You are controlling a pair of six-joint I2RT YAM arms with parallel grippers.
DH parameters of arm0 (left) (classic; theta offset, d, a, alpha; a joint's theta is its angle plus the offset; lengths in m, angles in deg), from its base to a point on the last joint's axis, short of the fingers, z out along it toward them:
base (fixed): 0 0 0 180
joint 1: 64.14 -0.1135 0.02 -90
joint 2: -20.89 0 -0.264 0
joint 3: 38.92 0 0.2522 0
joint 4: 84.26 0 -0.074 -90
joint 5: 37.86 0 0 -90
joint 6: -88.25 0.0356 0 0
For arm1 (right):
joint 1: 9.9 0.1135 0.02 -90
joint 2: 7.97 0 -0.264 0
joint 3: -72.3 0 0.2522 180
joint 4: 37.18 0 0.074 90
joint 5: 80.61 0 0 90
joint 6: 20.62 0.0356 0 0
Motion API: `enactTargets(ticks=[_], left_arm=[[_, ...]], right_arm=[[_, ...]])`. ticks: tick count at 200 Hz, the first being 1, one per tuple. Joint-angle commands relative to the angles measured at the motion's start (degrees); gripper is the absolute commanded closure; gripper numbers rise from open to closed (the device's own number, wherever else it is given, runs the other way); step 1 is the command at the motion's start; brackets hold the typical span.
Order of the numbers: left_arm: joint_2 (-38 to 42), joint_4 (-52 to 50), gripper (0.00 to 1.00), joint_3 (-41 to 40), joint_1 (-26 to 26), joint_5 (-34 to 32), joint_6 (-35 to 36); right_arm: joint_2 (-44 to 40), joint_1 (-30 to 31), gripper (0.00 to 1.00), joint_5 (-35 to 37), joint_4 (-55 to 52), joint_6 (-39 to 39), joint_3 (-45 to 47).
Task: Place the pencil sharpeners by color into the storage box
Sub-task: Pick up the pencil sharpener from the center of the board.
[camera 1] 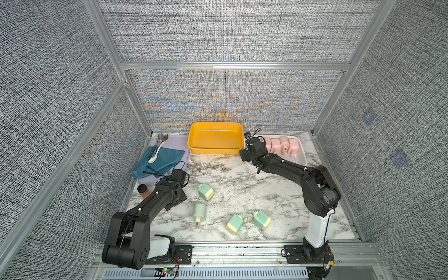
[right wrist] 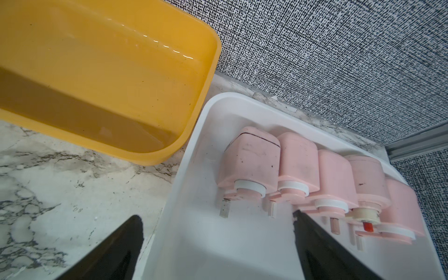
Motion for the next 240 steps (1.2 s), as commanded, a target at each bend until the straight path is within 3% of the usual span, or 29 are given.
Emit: enactTargets(ticks=[1, 44, 73, 102, 138, 148, 167, 185, 214, 230, 240], left_arm=[[3.13, -0.70, 1.00, 0.83, 0.97, 0.97, 2.18], [12.98, -1.16, 1.00, 4.33, 5.91, 2.61, 7.32], [20.32, 13.83, 1.00, 2.25, 11.81, 9.37, 16.94], [22.79, 26.57, 1.00, 1.15, 14.04, 14.36, 24.94], [17.95, 38.79, 1.00, 1.33, 16.80, 29.09, 39.66], [16.69, 43.31, 1.00, 0.58, 17.19, 35.90, 42.81], [13.95, 49.10, 1.00, 1.58, 17.16, 50.69, 45.15], [10.20, 42.83, 1.00, 7.38, 17.16, 60.68, 48.75], [4.47, 23.72, 1.00, 15.47, 16.47, 67.34, 62.18], [1.22, 12.77, 1.00, 20.06, 14.77, 71.97, 69.54], [-0.94, 5.01, 1.00, 23.86, 13.07, 75.34, 76.42]], right_arm=[[-1.59, 0.11, 0.01, -1.05, 0.17, 0.58, 0.97], [-9.32, 0.14, 0.01, -10.97, 1.92, 3.96, 5.93], [-15.04, 0.17, 0.01, -22.76, 2.03, 9.00, 7.57], [-19.13, 0.10, 0.01, -31.35, -0.50, 13.48, 7.00], [-20.23, 0.01, 0.01, -43.47, -8.26, 16.02, 0.53], [-20.13, 0.02, 0.01, -47.42, -10.01, 16.10, -1.18], [-21.48, 0.03, 0.01, -53.83, -12.88, 6.78, -2.58], [-24.77, -0.06, 0.01, -51.39, -10.83, -2.51, 0.48], [-30.57, -1.78, 0.01, -50.58, -6.94, -15.27, 4.33], [-33.62, -3.23, 0.01, -52.06, -3.01, -21.96, 6.85], [-34.99, -4.74, 0.01, -56.79, -1.90, -26.06, 7.66]])
